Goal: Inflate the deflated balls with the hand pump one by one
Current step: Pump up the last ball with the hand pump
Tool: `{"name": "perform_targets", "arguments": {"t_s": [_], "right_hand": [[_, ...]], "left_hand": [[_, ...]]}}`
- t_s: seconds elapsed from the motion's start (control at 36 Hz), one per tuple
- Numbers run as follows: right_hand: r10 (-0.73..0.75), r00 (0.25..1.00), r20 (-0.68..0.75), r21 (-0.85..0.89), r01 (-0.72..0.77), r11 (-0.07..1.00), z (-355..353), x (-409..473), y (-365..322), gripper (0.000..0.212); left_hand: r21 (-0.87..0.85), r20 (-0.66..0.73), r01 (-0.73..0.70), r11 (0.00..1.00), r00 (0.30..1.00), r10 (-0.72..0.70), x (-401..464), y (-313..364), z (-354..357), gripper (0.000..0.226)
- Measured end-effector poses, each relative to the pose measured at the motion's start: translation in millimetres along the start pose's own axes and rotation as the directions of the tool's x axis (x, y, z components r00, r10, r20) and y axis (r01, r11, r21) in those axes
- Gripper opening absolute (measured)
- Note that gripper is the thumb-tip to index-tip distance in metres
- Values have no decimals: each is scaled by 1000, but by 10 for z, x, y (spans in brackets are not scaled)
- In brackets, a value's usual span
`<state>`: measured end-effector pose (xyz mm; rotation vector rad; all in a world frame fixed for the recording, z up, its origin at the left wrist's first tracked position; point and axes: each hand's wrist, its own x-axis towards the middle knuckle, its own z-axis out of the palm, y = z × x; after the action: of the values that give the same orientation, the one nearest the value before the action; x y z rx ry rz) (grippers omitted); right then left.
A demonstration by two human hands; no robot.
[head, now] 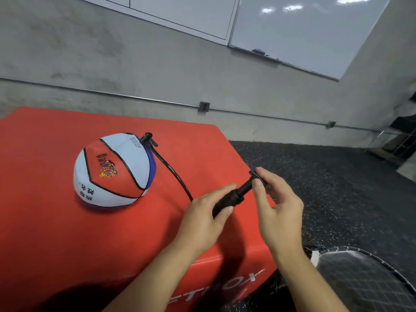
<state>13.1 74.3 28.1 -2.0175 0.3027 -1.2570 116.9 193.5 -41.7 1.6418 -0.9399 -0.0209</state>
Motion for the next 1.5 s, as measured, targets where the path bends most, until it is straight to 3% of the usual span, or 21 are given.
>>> {"name": "perform_targets", "arguments": {"t_s": [0.39, 0.69, 0.89, 1.03, 1.14, 1.5], "right_hand": [[0, 982, 190, -100, 20, 995, -99, -55, 64, 25], [33, 999, -24, -39, -34, 999, -676, 569, -291, 27], [0, 997, -83, -55, -4, 998, -507, 400, -200, 24], [-27, 999, -40, -39, 25, 999, -266, 197, -74, 28], [-56, 998, 0, -60, 56, 997, -116, 55, -9, 45], [-42, 991, 128, -51, 49, 997, -28, -119, 64, 30]], "left_hand": [[40, 7, 22, 999, 1000, -22, -29, 119, -5, 56], [40, 32, 4, 999, 999, -6, -58, 107, 5, 53], [-21, 23, -5, 1000, 1000, 6, -55, 11, 5, 52], [-18, 27, 4, 1000, 1000, -3, -43, -13, 18, 52], [-14, 26, 7, 1000, 1000, -7, -30, -36, 17, 52], [-26, 3, 7, 1000, 1000, -7, -39, 22, 1, 55]]}}
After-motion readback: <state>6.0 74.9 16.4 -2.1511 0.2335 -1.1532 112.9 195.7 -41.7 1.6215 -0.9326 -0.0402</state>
